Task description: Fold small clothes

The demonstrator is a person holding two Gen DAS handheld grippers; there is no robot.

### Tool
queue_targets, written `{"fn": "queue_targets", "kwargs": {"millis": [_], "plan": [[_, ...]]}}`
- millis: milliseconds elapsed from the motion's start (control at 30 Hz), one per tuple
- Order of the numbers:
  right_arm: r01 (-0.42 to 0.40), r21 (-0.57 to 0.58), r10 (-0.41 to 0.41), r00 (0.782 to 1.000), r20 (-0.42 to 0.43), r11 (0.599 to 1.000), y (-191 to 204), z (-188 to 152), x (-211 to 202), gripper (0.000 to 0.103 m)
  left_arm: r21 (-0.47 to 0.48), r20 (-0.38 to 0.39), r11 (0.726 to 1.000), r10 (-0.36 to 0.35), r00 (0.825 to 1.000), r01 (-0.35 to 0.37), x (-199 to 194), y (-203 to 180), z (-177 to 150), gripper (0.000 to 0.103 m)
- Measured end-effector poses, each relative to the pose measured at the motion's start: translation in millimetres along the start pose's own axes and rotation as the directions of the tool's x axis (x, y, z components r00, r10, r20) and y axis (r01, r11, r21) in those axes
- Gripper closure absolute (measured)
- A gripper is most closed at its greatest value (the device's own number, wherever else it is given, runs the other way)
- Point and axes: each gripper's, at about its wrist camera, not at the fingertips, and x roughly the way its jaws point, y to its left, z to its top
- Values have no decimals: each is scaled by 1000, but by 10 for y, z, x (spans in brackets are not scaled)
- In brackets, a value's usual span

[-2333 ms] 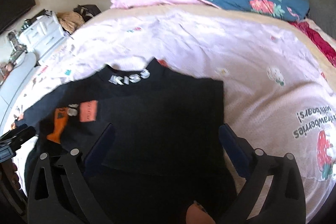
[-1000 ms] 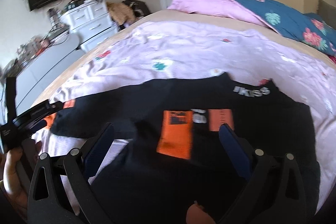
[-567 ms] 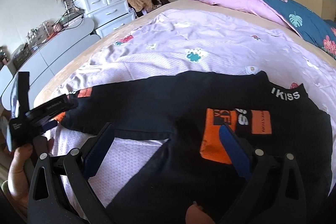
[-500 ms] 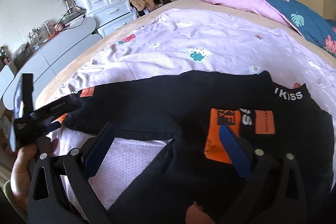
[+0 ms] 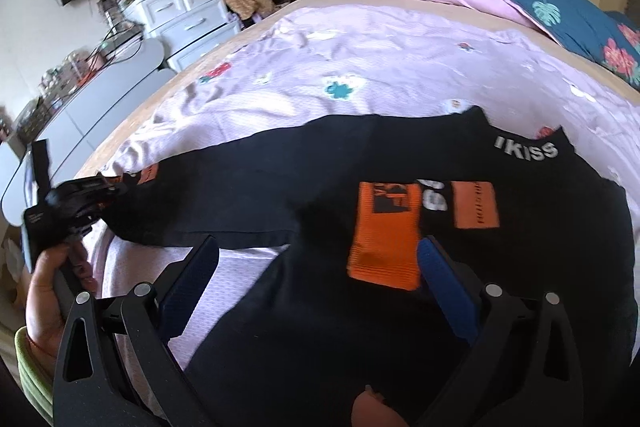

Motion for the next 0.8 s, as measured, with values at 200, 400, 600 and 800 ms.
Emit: {"fn": "queue_targets", "kwargs": {"millis": [200, 400, 600, 800], "plan": [[30, 40, -31, 999, 21, 999, -244, -72, -164, 4, 57, 83, 984, -174, 981, 170, -412, -232, 105, 98], [57, 74, -60, 997, 41, 996, -443, -125, -343, 4, 118, 119, 949, -304, 945, 291, -684, -477, 108, 98], [71, 92, -77, 995, 68, 993, -575, -163, -508, 4, 172, 82, 901, -416, 906, 399, -769, -775, -1, 99], [102, 110, -111, 991, 76, 989, -744, -261, -581, 4, 232, 12, 833, -518, 855, 502, -843, -1136, -231, 99]]}}
